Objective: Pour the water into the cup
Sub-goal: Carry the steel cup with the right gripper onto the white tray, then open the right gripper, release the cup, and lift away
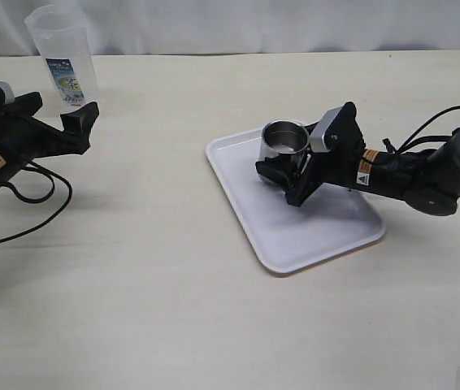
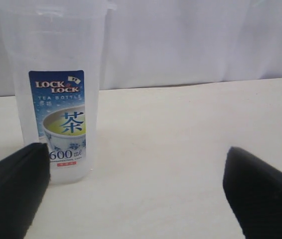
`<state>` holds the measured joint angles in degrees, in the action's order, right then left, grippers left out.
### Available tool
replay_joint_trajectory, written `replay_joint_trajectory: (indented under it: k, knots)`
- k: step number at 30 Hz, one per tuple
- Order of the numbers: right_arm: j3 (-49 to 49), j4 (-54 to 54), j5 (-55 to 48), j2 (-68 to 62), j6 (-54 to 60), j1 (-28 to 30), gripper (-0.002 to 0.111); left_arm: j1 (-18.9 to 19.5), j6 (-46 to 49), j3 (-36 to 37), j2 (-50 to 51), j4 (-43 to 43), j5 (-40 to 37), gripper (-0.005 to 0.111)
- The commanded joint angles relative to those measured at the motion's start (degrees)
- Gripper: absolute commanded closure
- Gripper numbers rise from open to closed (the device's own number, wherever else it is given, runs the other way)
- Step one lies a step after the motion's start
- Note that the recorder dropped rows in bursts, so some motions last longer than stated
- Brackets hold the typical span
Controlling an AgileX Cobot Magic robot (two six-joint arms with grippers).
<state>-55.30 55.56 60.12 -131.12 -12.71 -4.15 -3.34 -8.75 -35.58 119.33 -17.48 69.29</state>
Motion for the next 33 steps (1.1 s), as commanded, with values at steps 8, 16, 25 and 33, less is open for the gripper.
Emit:
replay_joint_trajectory:
  k: [8,16,25,33]
  knots:
    - [0.07,-2.56,-0.02,0.02,0.29,0.31,0.009,0.04,-0.03,0.46,-0.49,0.17,0.67,0.019]
    - [0.20,-2.03,-0.02,4.49,-0.12,0.31,0.009,0.04,-0.03,0.46,-0.49,0.17,0.67,0.019]
    - [4.03,-5.60,-0.02,14.25,-0.12,0.31,0.018,0.04,-0.03,0.46,-0.49,0.17,0.67,0.019]
    - [9.64,-6.86,-0.02,29.04,-7.87,0.31,0.062,0.04,-0.03,0.46,-1.43,0.17,0.67,0.019]
